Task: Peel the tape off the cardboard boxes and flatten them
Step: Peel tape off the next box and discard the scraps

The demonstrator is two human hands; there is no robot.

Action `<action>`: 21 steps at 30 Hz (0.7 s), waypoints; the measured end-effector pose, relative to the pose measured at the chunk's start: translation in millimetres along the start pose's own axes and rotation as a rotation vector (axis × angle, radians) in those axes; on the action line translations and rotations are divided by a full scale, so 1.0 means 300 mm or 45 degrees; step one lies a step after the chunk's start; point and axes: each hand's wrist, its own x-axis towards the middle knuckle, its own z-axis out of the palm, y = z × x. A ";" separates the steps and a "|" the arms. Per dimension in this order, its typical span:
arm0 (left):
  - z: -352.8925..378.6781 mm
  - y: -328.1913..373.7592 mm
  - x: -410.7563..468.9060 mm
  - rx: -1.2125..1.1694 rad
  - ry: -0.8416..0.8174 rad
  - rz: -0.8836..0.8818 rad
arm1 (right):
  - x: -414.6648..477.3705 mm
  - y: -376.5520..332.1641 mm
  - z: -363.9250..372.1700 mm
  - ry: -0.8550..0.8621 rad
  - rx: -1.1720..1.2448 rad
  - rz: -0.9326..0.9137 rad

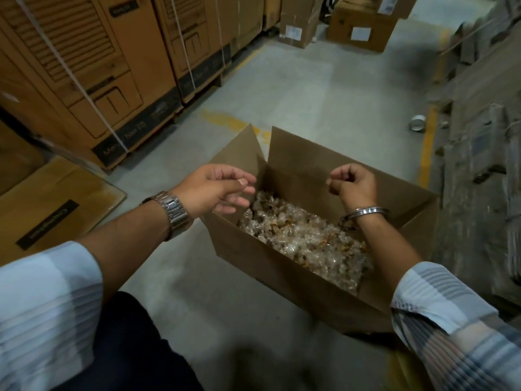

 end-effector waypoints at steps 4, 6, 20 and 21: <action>-0.052 0.003 -0.055 -0.036 0.084 0.014 | -0.091 -0.114 0.182 -0.243 0.076 -0.061; -0.108 -0.003 -0.110 -0.044 0.167 0.025 | -0.164 -0.191 0.316 -0.409 0.117 -0.119; -0.785 -0.385 -1.113 -0.175 1.125 0.110 | -1.168 -0.665 1.174 -1.593 0.041 -0.603; -0.808 -0.419 -1.198 -0.192 1.204 0.114 | -1.243 -0.677 1.214 -1.629 0.022 -0.673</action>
